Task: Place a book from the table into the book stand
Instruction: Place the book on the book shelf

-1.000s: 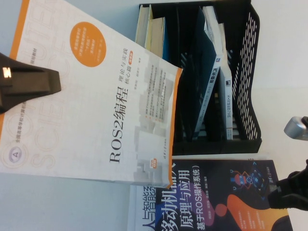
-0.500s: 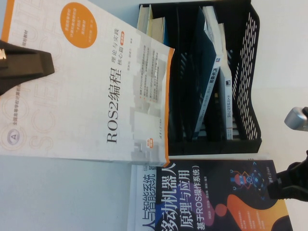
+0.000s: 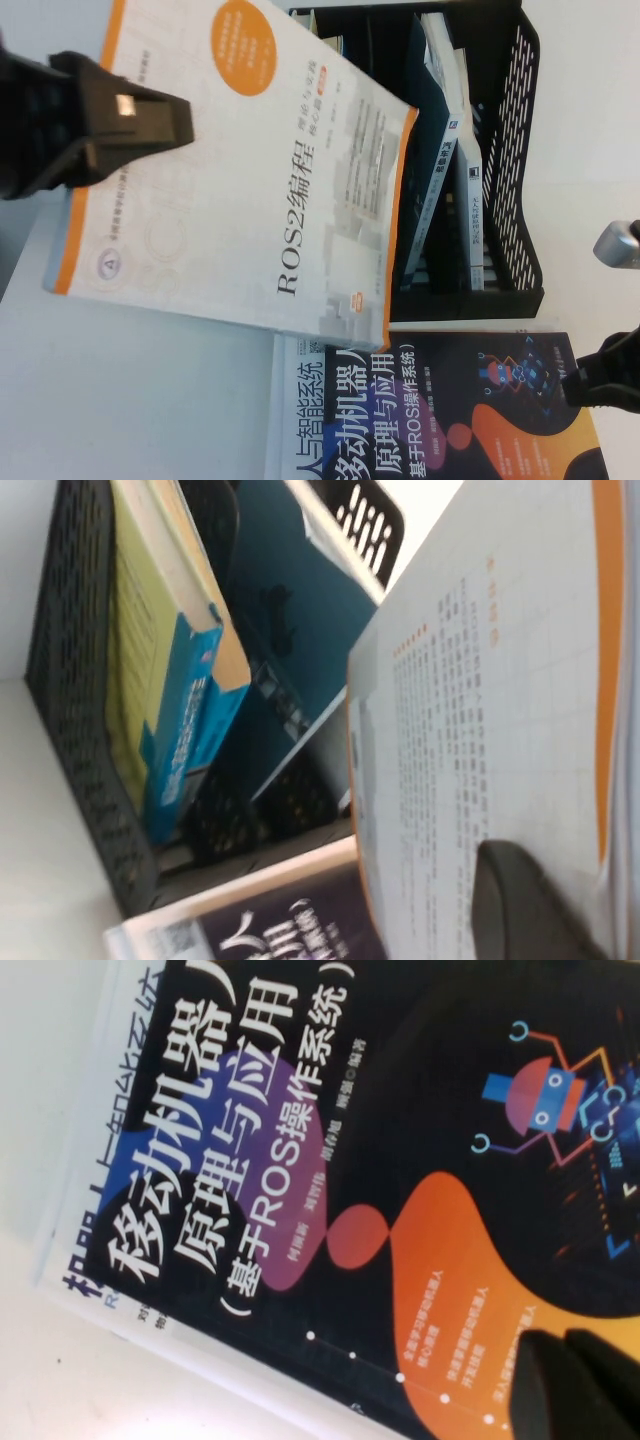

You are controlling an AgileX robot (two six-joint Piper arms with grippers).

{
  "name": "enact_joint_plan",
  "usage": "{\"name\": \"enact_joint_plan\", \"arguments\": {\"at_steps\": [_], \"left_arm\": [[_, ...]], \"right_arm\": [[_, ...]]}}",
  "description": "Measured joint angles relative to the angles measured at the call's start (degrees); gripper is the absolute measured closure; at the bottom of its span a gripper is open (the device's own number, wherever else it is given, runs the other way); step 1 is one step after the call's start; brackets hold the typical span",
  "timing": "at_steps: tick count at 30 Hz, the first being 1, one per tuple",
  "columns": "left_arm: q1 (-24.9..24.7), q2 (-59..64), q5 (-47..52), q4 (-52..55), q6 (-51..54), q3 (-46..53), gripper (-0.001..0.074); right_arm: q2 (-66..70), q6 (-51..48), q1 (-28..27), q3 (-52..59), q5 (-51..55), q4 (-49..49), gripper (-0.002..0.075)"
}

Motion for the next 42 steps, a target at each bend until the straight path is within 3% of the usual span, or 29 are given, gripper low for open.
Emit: {"name": "enact_joint_plan", "arguments": {"at_steps": [4, 9, 17, 42], "left_arm": [[-7.1, 6.6, 1.2, 15.4, -10.6, -6.2, 0.0633], [-9.4, 15.8, 4.5, 26.0, -17.0, -16.9, 0.0633], [-9.8, 26.7, 6.7, 23.5, -17.7, -30.3, 0.0633], [-10.4, 47.9, 5.2, 15.6, -16.3, -50.6, 0.0633]], "right_arm": [[0.0, 0.0, 0.0, 0.0, 0.4, -0.1, 0.0729], [0.0, 0.0, 0.0, -0.1, 2.0, -0.4, 0.0729], [0.0, -0.5, 0.0, -0.1, 2.5, -0.5, 0.0729], [0.0, -2.6, 0.0, -0.1, 1.9, 2.1, 0.0729]]}}
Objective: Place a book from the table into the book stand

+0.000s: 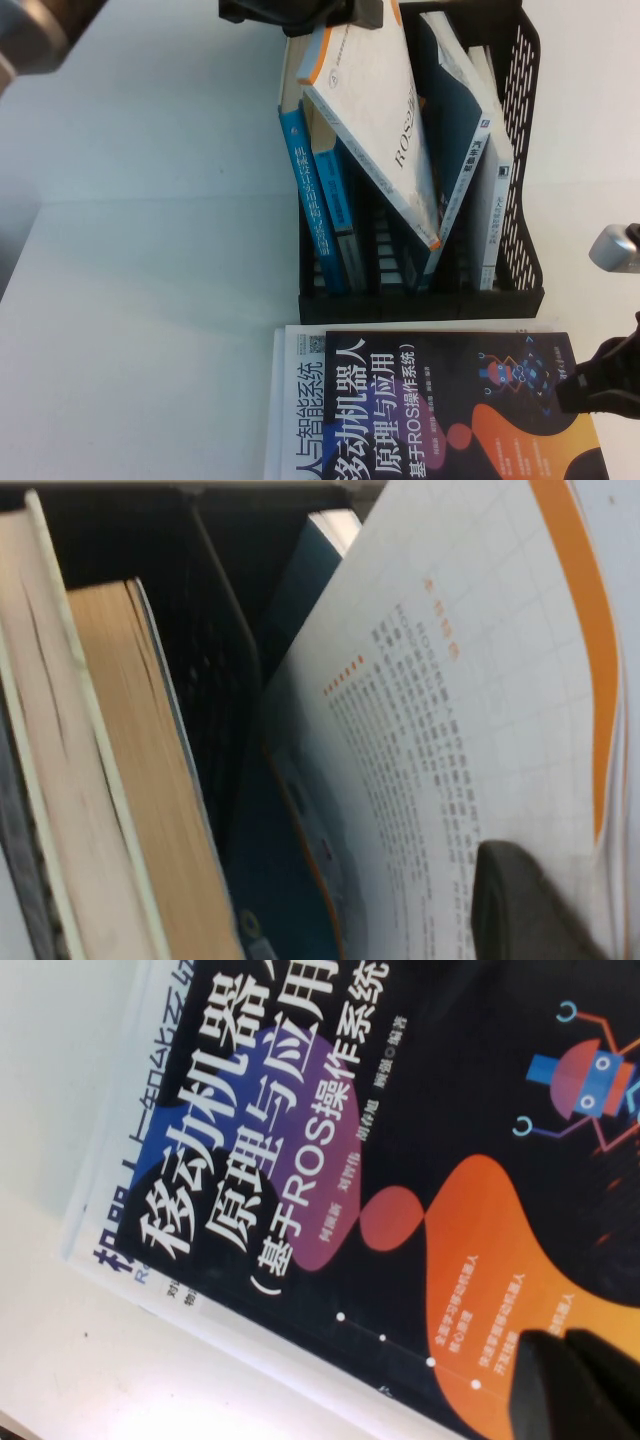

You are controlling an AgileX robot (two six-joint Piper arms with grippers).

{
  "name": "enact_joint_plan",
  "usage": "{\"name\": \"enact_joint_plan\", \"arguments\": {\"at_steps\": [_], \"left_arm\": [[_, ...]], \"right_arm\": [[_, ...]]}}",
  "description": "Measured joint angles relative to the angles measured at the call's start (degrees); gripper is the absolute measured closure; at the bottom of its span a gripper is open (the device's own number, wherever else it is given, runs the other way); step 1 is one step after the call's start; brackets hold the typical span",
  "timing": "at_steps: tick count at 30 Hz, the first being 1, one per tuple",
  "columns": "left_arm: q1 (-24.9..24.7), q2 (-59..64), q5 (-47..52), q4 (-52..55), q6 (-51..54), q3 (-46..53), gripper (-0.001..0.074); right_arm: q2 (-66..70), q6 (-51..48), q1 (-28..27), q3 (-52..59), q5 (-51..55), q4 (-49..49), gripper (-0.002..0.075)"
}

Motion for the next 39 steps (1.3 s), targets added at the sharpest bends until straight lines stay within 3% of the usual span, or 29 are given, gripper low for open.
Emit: {"name": "enact_joint_plan", "arguments": {"at_steps": [15, 18, 23, 26, 30, 35, 39], "left_arm": [[0.0, 8.9, -0.8, 4.9, 1.1, -7.2, 0.0627], [0.0, 8.9, -2.9, 4.9, 1.6, -7.4, 0.0553], [-0.1, 8.1, -7.5, 4.7, 1.0, -8.0, 0.0298], [-0.1, 7.5, -7.9, 4.5, 0.2, -8.0, 0.0246], [-0.1, 6.0, -7.9, 4.0, 0.0, -8.0, 0.0287], [-0.1, 2.5, -4.1, 3.8, 0.5, -8.0, 0.0451], [-0.1, -0.4, -0.9, 3.9, 3.3, -8.0, 0.0595]], "right_arm": [[0.0, 0.0, 0.0, 0.0, 0.0, 0.1, 0.0729], [0.0, 0.0, 0.0, 0.0, 0.0, 0.1, 0.0729], [0.0, 0.0, 0.0, 0.0, 0.4, 0.1, 0.0729], [0.0, 0.0, 0.0, 0.0, 0.7, 0.1, 0.0729], [0.0, -0.7, 0.0, 0.0, 0.7, 0.1, 0.0729], [0.0, -5.3, 0.1, 0.0, 1.6, 3.1, 0.0729], [3.0, -13.2, 3.3, 0.0, 1.7, 8.8, 0.0729]]}}
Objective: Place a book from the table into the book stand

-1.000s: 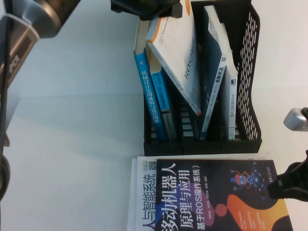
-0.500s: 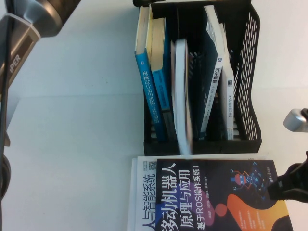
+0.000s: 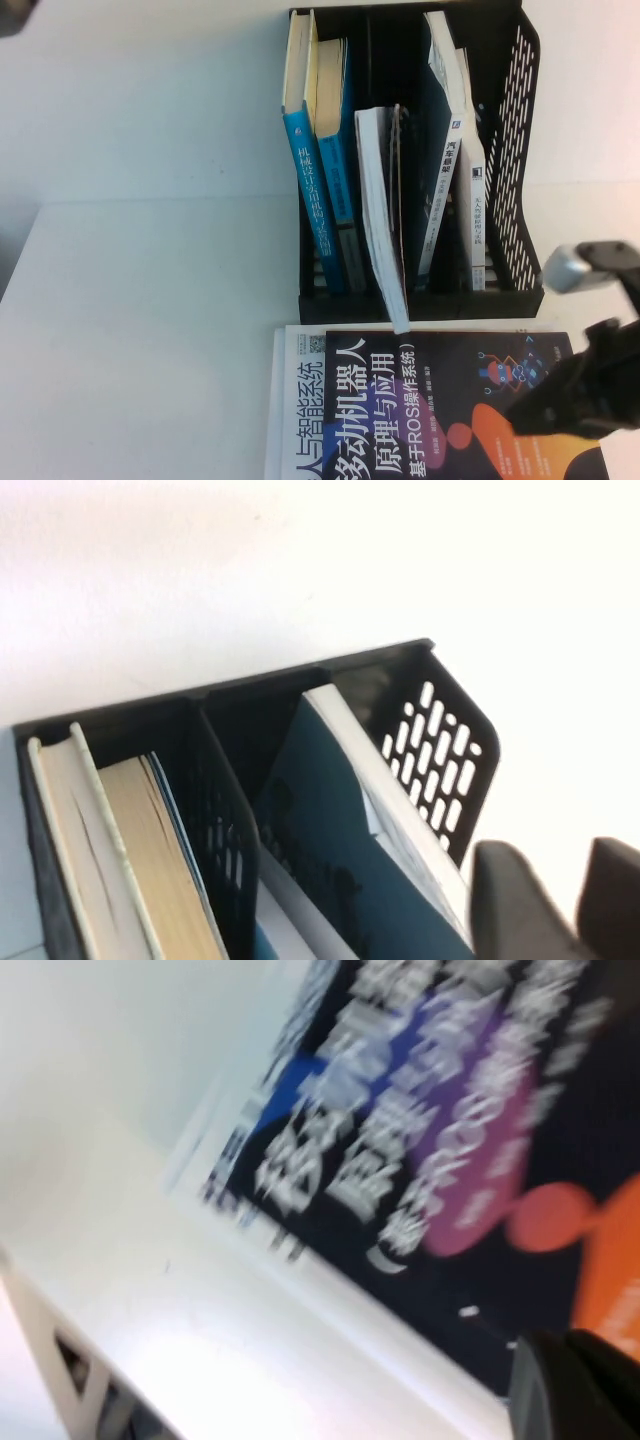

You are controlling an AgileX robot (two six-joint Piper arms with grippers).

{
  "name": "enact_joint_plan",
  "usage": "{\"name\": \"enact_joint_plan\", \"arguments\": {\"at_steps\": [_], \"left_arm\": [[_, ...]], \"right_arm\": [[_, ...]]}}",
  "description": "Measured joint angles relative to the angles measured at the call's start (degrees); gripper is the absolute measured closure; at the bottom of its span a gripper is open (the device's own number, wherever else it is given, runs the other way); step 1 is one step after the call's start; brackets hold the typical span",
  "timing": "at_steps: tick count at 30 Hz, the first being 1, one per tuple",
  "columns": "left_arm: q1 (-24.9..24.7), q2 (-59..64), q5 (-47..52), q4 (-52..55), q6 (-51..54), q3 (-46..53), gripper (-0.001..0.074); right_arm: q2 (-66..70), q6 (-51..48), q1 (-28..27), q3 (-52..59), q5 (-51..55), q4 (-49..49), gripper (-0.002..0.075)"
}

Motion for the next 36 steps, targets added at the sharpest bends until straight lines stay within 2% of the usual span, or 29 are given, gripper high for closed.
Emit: {"name": "enact_joint_plan", "arguments": {"at_steps": [2, 6, 8, 12, 15, 21, 29, 36], "left_arm": [[0.0, -1.9, 1.5, 0.8, 1.7, 0.0, 0.0671], [0.0, -6.5, 3.9, 4.7, 2.5, 0.0, 0.0722], [0.0, -8.7, 4.5, 6.7, 2.5, -0.1, 0.0729], [0.0, -12.2, 5.2, 9.7, 2.0, -0.5, 0.0733], [0.0, -13.8, 6.0, 10.5, 1.6, -0.6, 0.0734], [0.0, -14.0, 7.3, 11.0, 1.0, -0.6, 0.0734], [0.0, -14.0, 7.9, 11.3, 1.0, 1.8, 0.0734], [0.0, -14.0, 8.7, 11.7, 0.9, 2.3, 0.0734]], "right_arm": [[2.8, -2.8, 2.3, 0.0, -0.5, 1.0, 0.0729], [8.5, -8.3, 7.1, 0.0, -8.3, 7.8, 0.0729], [10.6, -14.1, 8.8, 0.0, -12.8, 16.6, 0.0729], [16.0, -32.9, 9.8, 0.0, -15.0, 42.6, 0.0729], [20.6, -39.0, 9.8, -0.4, -15.7, 50.2, 0.0729], [24.6, -42.2, 9.8, -3.0, -16.1, 52.5, 0.0729], [22.4, -43.2, 9.9, -14.3, -19.0, 52.0, 0.0729], [19.8, -43.2, 10.1, -24.0, -35.4, 53.5, 0.0729]]}}
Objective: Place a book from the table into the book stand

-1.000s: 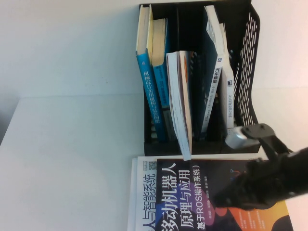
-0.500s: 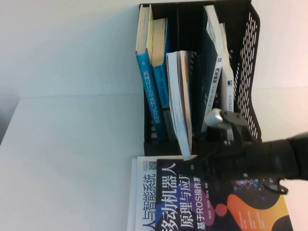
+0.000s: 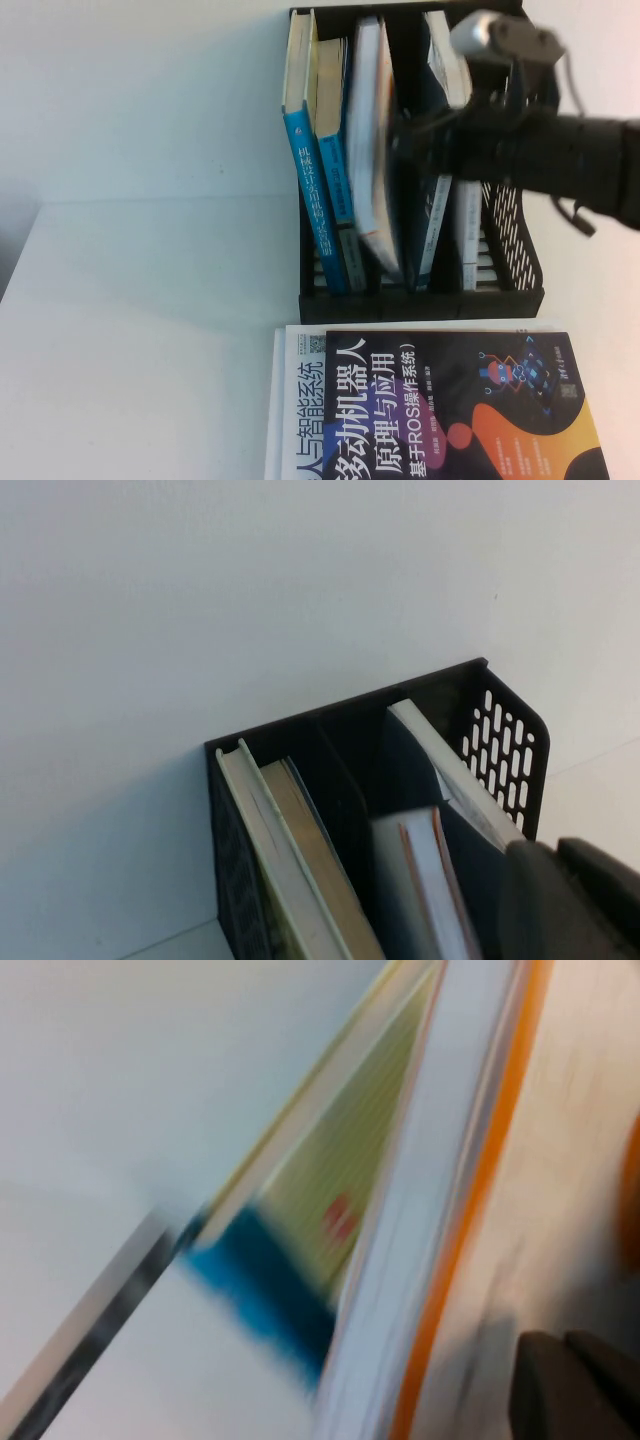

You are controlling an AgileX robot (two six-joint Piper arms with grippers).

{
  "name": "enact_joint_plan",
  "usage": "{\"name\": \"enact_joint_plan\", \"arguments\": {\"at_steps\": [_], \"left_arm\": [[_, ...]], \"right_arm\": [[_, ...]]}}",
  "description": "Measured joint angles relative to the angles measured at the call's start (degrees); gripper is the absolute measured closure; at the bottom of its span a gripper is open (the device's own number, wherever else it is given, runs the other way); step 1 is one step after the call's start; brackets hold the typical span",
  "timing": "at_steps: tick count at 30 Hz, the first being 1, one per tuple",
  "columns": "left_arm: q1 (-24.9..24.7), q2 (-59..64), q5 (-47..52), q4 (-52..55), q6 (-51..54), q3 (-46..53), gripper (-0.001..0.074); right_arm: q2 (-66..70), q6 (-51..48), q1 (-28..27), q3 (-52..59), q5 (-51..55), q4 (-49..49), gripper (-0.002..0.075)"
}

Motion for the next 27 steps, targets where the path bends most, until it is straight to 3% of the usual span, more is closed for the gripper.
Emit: {"name": "enact_joint_plan", "arguments": {"at_steps": [4, 9, 18, 27], "left_arm": [[0.0, 0.0, 0.0, 0.4, 0.0, 0.0, 0.0734], [0.0, 0.0, 0.0, 0.7, 0.0, 0.0, 0.0734], [0.0, -0.1, 1.6, 0.7, 0.0, 0.0, 0.0734], [0.0, -0.2, 1.8, 0.7, -0.7, 0.0, 0.0734]], "right_arm": [[-2.5, -3.0, -0.2, -1.2, -5.2, 0.7, 0.0729], [-7.2, -9.1, -0.2, -1.1, -3.4, 0.7, 0.0729], [-16.6, -10.1, -0.1, 8.9, -3.1, -5.4, 0.0729], [-17.1, -10.5, -0.1, 20.6, 12.1, -7.5, 0.0729]]}}
